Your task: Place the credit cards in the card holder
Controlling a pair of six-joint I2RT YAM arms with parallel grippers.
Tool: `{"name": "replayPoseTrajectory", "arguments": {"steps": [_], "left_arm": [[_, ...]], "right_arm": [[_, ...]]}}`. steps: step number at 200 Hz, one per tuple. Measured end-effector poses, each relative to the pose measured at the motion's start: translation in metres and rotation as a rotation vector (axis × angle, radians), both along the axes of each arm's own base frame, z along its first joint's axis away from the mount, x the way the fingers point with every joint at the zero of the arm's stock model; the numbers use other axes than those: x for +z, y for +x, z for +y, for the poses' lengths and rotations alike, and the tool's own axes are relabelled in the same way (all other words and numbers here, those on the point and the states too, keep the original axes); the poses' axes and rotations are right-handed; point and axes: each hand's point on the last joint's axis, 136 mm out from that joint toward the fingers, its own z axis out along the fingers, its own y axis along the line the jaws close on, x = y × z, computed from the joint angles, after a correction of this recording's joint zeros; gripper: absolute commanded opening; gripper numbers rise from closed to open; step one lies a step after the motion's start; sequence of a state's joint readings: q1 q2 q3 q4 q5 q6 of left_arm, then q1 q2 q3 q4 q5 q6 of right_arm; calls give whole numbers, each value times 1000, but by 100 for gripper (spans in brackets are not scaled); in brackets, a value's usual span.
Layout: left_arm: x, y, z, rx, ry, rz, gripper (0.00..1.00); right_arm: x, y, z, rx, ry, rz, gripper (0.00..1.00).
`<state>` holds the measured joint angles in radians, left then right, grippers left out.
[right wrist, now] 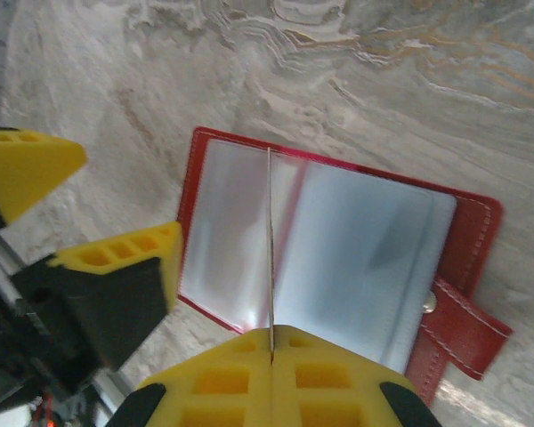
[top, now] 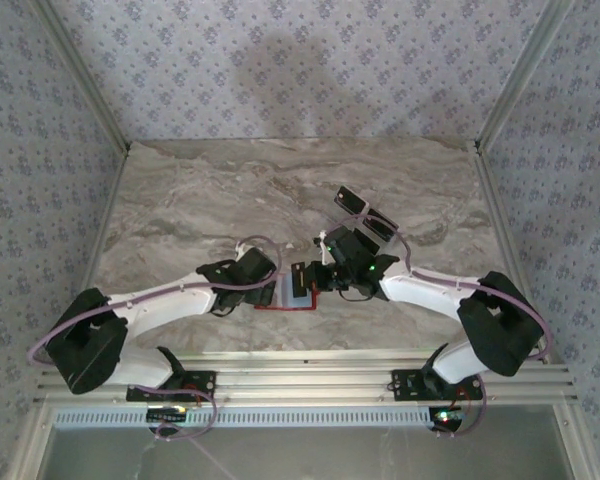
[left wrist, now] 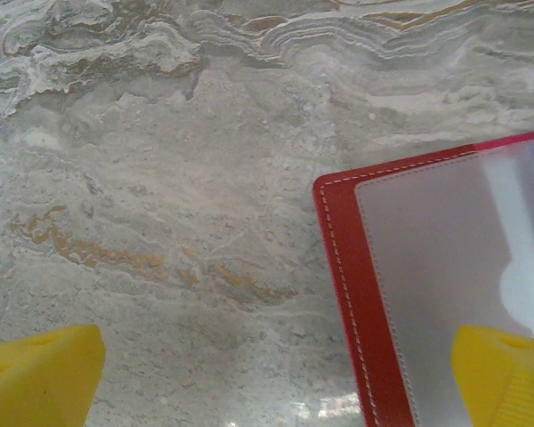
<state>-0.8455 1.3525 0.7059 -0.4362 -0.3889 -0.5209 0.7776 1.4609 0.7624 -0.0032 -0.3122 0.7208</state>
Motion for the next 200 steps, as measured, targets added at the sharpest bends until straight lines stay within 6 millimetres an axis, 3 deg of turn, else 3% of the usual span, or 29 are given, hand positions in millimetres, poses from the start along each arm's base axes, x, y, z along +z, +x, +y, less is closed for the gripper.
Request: {"name": "replayPoseTrajectory", "arguments": {"steps": [54,200], "left_arm": [[-13,3,7,23,61,1,100],[-25,0,13,78,89,4,100]], "right_arm": [[6,4,11,-17,80,5,0],[-24,-2,22,-12,109,72,0]]}}
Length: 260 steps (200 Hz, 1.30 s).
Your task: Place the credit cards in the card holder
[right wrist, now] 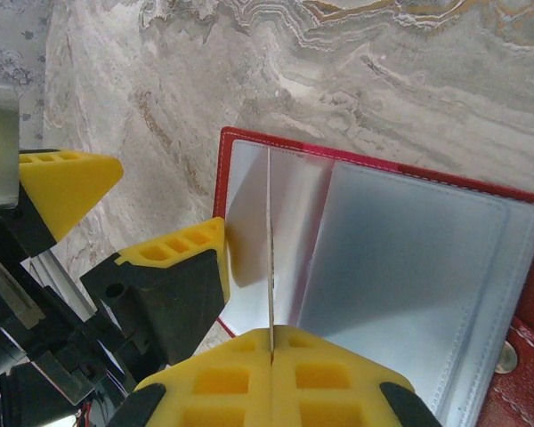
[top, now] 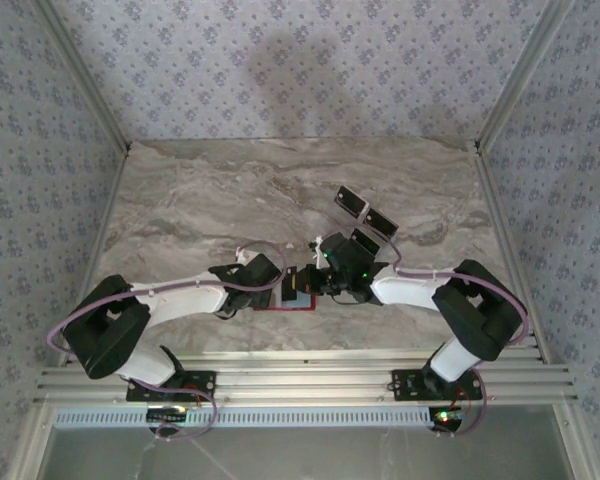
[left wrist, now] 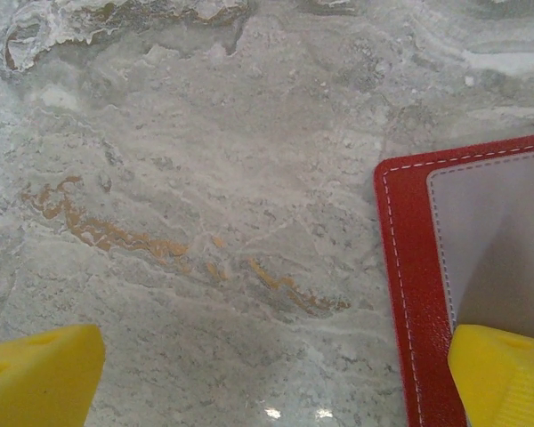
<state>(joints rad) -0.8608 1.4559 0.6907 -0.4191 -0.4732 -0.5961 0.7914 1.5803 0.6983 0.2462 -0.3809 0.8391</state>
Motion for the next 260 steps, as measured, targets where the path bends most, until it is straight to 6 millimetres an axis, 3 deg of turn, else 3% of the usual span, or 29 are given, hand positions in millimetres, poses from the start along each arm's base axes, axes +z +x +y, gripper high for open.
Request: {"name": "replayPoseTrajectory", "arguments": {"steps": [192,260], "left_arm": [[-1,-4,5,93,0,-17,96],[0,-7,14,147,22,-22,96]], "right_arm": [[-18,-1,4,-22,19,35,0],[-14,-4,7,-14,51,43,0]]}}
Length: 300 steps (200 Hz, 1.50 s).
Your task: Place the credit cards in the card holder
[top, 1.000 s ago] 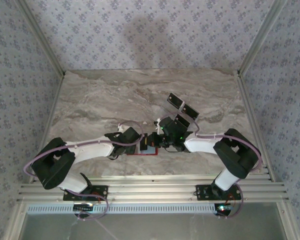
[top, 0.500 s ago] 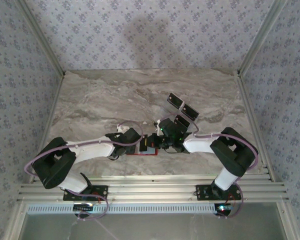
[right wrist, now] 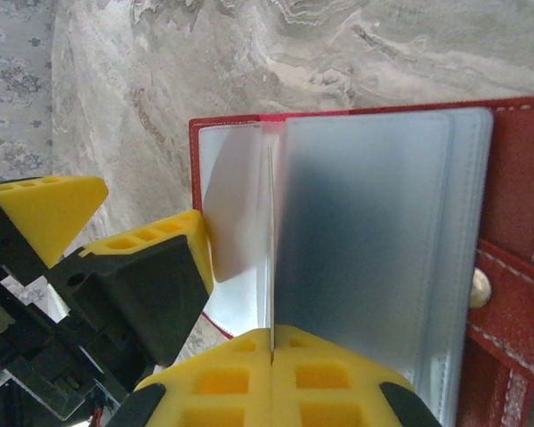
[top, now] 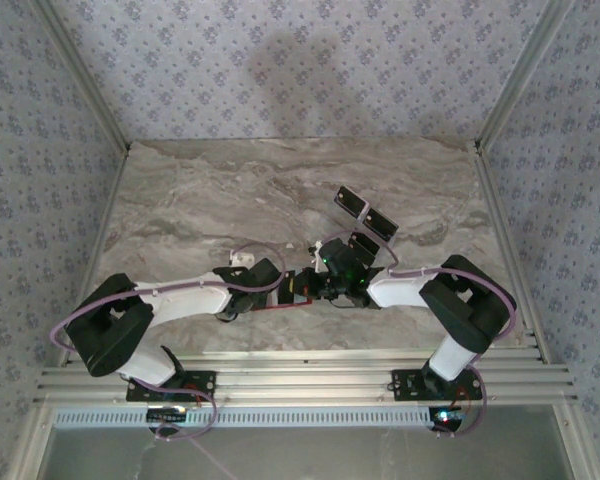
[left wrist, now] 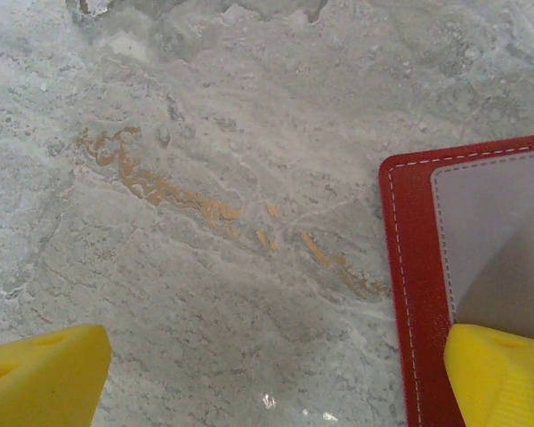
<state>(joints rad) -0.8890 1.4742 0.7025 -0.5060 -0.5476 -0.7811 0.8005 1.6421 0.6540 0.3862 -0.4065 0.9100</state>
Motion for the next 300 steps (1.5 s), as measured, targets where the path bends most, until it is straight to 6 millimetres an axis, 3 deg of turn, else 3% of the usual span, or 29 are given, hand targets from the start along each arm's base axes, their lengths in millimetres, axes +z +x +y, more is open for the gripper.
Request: {"name": "replayPoseTrajectory", "arguments": {"steps": [74,157,300], "left_arm": [[0,-1,0,7,3,-6,96],[0,-1,0,7,7,-9,96],[-1,0,-1,3,13,-14,96]], "right_arm": [[3,-3,4,18,20,2,0],[-6,-2,7,35,21,29,0],[0,10,6,25,54,23,0]]}}
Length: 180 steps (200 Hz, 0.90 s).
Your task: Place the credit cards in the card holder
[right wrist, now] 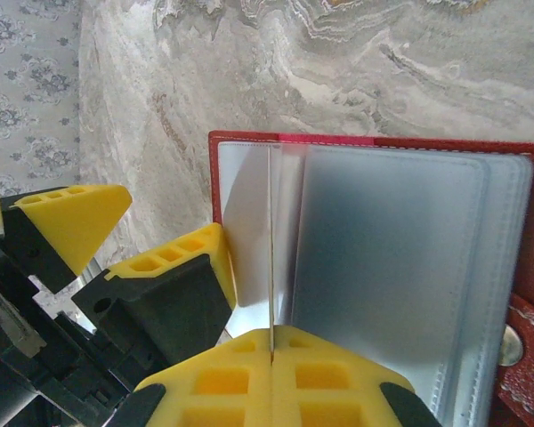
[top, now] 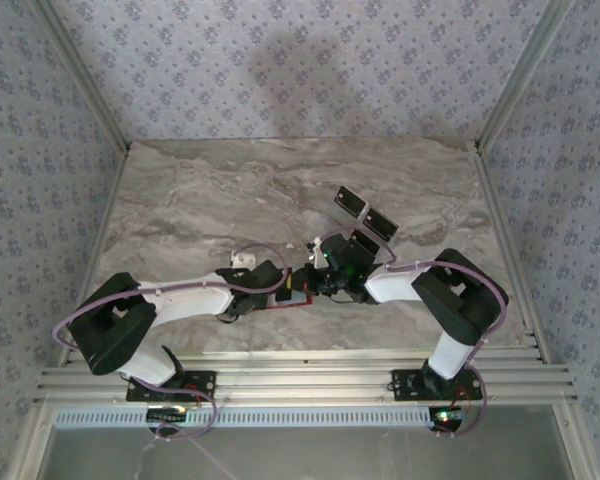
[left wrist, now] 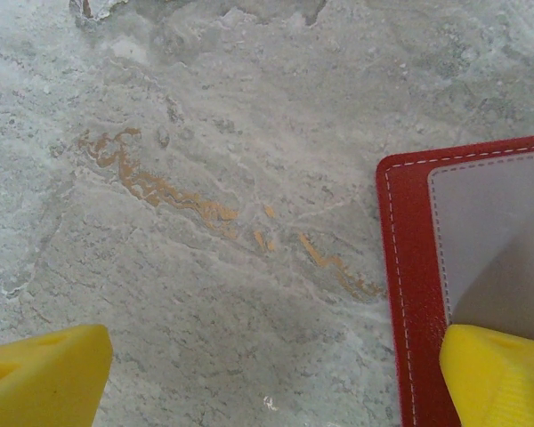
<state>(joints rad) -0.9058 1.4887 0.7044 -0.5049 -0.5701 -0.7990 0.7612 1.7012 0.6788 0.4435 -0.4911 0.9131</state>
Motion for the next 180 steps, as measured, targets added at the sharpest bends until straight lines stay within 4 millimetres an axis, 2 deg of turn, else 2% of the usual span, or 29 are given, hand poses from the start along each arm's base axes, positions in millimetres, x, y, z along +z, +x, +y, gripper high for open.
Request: {"name": "replayPoseTrajectory", "arguments": {"steps": [48,180], "left_arm": [[0,0,-1,-4,1,-2,96],[0,0,0,1,3,-5,96]], "right_arm": [[-6,0,1,4,-4,9,0],[-4,-2,8,18,20,21,0]]}}
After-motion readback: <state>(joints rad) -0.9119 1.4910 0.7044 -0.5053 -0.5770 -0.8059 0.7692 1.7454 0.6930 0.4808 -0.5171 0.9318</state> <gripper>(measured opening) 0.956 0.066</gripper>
